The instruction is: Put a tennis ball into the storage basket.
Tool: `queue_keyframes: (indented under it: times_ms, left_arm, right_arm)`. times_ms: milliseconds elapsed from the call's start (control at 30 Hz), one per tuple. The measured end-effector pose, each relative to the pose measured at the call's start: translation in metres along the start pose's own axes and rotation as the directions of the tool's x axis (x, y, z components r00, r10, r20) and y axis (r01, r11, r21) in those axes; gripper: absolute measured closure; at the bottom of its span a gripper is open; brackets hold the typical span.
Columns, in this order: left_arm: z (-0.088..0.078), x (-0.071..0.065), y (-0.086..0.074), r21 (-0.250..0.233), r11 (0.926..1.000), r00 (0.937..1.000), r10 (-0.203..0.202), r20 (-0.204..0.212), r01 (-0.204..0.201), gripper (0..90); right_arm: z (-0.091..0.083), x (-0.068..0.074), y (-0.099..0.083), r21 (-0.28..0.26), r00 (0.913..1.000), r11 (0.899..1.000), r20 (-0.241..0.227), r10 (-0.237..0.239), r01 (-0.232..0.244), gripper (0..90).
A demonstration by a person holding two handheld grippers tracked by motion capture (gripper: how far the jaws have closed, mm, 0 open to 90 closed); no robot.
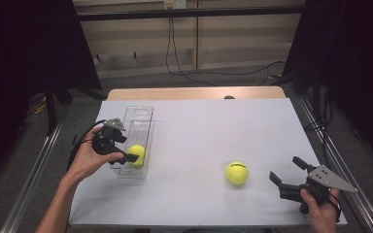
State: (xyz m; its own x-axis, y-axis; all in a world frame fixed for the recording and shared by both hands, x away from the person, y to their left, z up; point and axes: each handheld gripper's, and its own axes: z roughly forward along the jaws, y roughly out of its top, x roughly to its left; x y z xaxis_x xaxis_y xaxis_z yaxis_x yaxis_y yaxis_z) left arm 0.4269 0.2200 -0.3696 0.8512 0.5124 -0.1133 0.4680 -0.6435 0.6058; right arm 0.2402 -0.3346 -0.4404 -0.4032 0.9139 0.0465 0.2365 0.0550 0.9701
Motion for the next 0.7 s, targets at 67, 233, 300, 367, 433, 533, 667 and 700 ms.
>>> queue_keyframes:
  times_ms: [67,233,300,367,433,533,667,700]
  left_arm:
    - [-0.003,0.0,-0.001,-0.034,0.9993,0.9994,-0.016,-0.03,0.015,5.9]
    - [-0.006,-0.003,-0.006,-0.147,0.9873,0.9971,-0.067,-0.036,0.061,5.0]
    - [-0.006,-0.005,-0.007,-0.183,0.981,0.9955,-0.077,-0.055,0.066,5.0]
    - [-0.006,-0.009,-0.01,-0.224,0.9722,0.9936,-0.087,-0.072,0.069,4.4]
    - [-0.006,-0.012,-0.013,-0.263,0.9608,0.9921,-0.108,-0.063,0.088,4.3]
    - [-0.005,-0.02,-0.015,-0.29,0.9548,0.9879,-0.104,-0.114,0.067,3.0]
    - [-0.007,-0.027,-0.02,-0.362,0.929,0.98,-0.138,-0.144,0.078,2.8]
    - [-0.007,-0.03,-0.022,-0.395,0.9159,0.973,-0.15,-0.175,0.07,2.9]
  right_arm:
    - [0.0,0.0,0.0,0.0,1.0,1.0,0.0,0.001,-0.001,0.8]
    - [0.0,0.0,0.0,0.0,1.0,1.0,0.0,0.0,0.0,0.8]
    - [0.0,0.0,0.0,0.0,1.0,1.0,0.0,0.0,0.0,0.8]
    - [0.0,0.0,0.0,0.0,1.0,1.0,0.001,0.0,0.0,0.8]
    - [0.0,0.0,0.0,-0.001,1.0,1.0,0.0,0.0,0.0,0.8]
    - [0.0,0.0,0.0,0.0,1.0,1.0,-0.001,0.0,0.0,0.8]
    - [0.0,0.0,0.0,-0.001,1.0,1.0,-0.001,0.002,-0.002,0.8]
    - [0.0,0.0,0.0,-0.001,1.0,1.0,-0.001,0.0,0.0,0.8]
